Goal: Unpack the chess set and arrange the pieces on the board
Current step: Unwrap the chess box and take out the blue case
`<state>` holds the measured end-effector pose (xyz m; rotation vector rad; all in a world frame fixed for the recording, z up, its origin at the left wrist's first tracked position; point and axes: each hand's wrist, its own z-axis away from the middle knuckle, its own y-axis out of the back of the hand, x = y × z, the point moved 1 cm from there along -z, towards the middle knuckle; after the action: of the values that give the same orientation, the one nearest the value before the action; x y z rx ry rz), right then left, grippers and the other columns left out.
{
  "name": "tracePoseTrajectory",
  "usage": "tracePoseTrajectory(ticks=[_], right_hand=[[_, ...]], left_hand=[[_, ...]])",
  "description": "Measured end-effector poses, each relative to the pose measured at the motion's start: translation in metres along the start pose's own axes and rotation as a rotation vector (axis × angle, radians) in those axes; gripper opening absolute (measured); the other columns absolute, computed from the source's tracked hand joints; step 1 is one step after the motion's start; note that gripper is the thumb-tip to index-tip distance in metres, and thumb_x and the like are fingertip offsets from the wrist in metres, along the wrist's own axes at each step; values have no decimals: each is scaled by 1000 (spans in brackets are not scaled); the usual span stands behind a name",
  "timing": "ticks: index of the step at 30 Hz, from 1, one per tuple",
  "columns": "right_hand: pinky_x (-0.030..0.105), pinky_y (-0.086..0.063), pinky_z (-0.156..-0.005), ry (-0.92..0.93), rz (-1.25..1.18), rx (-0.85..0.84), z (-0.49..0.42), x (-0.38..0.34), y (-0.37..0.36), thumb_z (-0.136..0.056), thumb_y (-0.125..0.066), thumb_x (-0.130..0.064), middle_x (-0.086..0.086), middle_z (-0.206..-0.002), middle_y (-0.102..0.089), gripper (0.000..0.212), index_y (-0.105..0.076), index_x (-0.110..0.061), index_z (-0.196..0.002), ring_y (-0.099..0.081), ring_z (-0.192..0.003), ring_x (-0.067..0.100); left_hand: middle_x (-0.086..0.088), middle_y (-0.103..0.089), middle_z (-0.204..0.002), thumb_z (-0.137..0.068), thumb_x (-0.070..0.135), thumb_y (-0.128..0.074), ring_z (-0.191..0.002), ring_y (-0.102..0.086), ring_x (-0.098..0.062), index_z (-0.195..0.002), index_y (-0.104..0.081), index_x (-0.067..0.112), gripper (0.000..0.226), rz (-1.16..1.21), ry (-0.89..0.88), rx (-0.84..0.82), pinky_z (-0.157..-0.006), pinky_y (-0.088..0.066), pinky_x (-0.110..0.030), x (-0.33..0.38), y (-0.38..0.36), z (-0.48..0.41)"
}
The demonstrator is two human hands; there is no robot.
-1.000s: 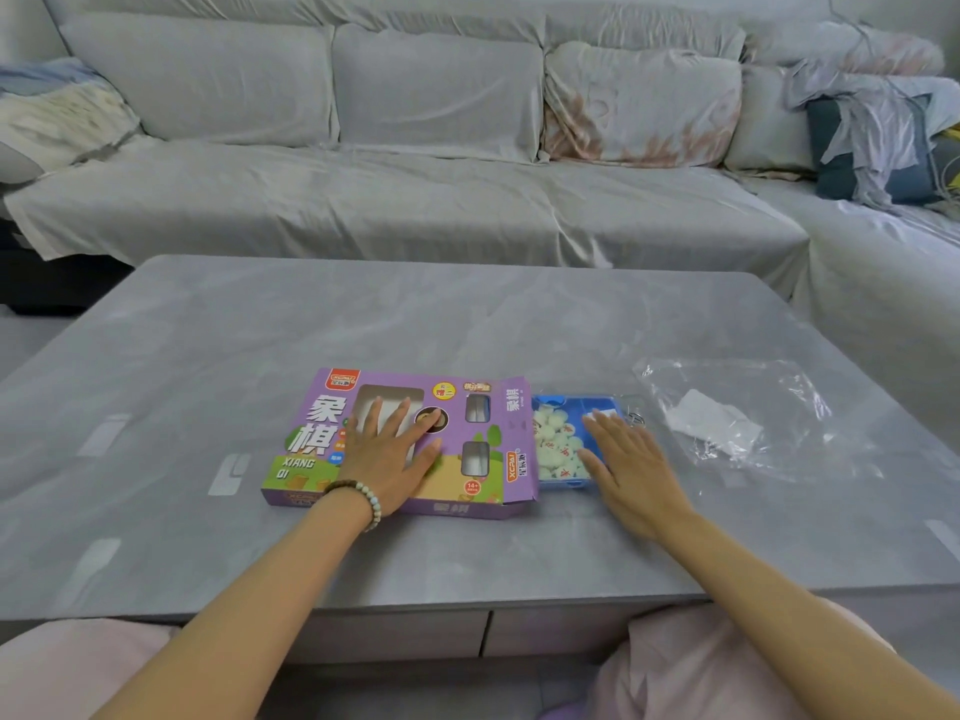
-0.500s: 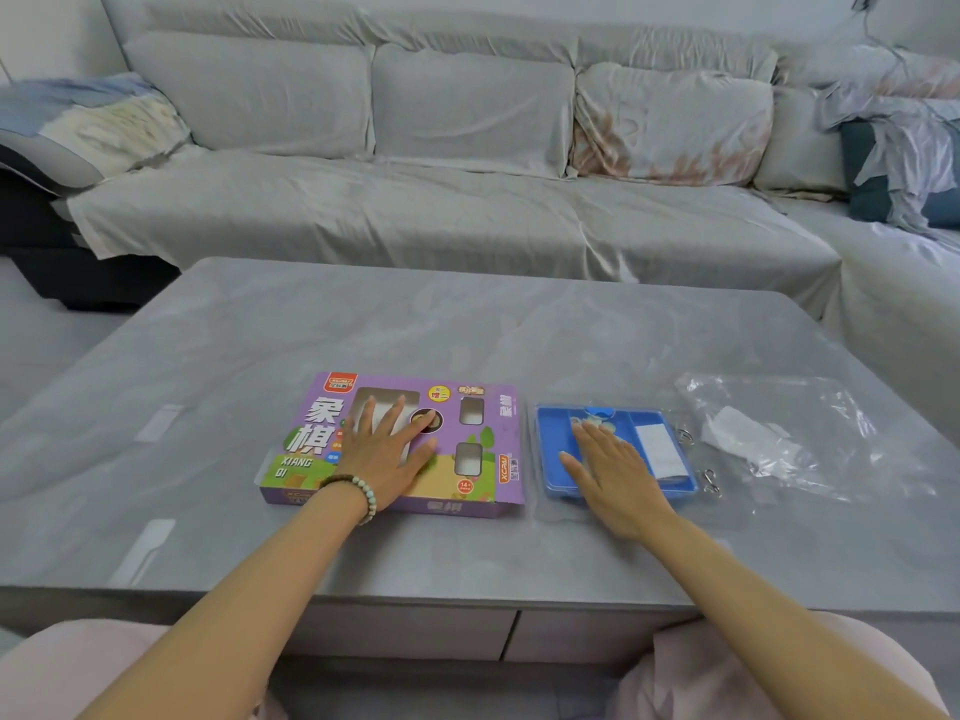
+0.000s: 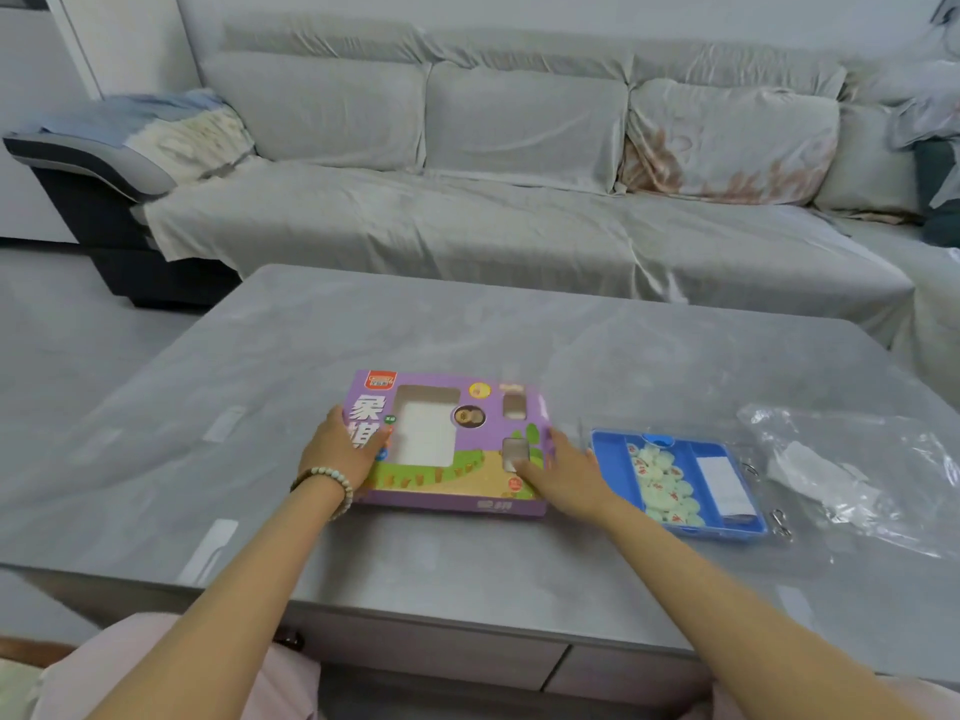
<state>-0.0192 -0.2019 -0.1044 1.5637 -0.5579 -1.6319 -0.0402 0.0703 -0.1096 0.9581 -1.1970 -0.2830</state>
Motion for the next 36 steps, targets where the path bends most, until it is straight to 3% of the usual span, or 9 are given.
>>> tracePoseTrajectory(ticks=[3,7,13,20,23,27,30,33,36], right_hand=[[30,-41,-99,-24,-550,83,-12,-3,28,-89,-59,-29,-1,-130,-52,64,-27,-21,-144,-53,-117,18],[40,-51,-90,-78,-891,100,-40,9,79,-91,-55,-39,1,-116,-67,42,-48,-28,-130,-67,-96,19],[29,-55,-70,-125,-910,148,-52,57,142,-91,-58,-29,4,-98,-68,38,-42,-22,-125,-65,-84,17],[26,-57,-61,-225,-956,413,-96,155,211,-91,-59,-26,6,-99,-62,45,-45,-10,-131,-62,-77,11],[28,-48,-76,-302,-737,481,-116,197,236,-90,-57,-40,7,-119,-60,51,-47,-13,-132,-58,-95,16],[35,-32,-107,-232,-277,544,-125,230,234,-94,-48,-40,9,-139,-47,49,-47,-13,-134,-45,-128,25],[37,-26,-108,-124,177,316,-132,238,210,-101,-26,-38,10,-139,-45,45,-50,-16,-132,-35,-132,26],[45,-10,-116,-124,357,188,-143,260,201,-100,-17,-45,1,-154,-24,50,-32,-28,-144,-15,-143,20],[44,-4,-116,-213,457,161,-154,281,219,-101,-16,-41,-3,-157,-11,47,-20,-34,-147,-4,-144,18]], left_hand=[[-2,-60,-115,-85,40,-61,-100,-58,-28,-126,-46,19,48,178,-156,23,-81,-47,-35,26,8,-4],[5,-52,-116,-89,30,-60,-97,-56,-16,-133,-43,20,48,517,-169,6,-80,-48,-30,82,2,-10],[-4,-53,-129,-94,22,-52,-93,-58,-14,-132,-45,13,40,770,-66,27,-70,-47,-22,153,-45,-29],[-2,-53,-124,-90,19,-58,-106,-58,-18,-128,-46,15,40,705,-144,-271,-79,-49,-27,245,-142,-46],[-1,-57,-124,-94,18,-52,-102,-59,-16,-122,-47,16,29,651,-249,-367,-78,-50,-24,279,-180,-48],[-3,-47,-131,-98,25,-39,-127,-40,-26,-136,-38,11,40,268,-299,-331,-101,-33,-34,292,-232,-45],[-10,-57,-121,-97,31,-35,-116,-49,-32,-123,-47,15,33,200,-267,-384,-97,-43,-42,285,-271,-41],[-5,-60,-112,-97,33,-35,-106,-55,-27,-123,-46,21,31,248,-314,-466,-90,-48,-43,295,-297,-44],[-5,-49,-133,-99,35,-30,-125,-43,-25,-136,-36,24,40,291,-334,-516,-105,-36,-41,312,-307,-49]])
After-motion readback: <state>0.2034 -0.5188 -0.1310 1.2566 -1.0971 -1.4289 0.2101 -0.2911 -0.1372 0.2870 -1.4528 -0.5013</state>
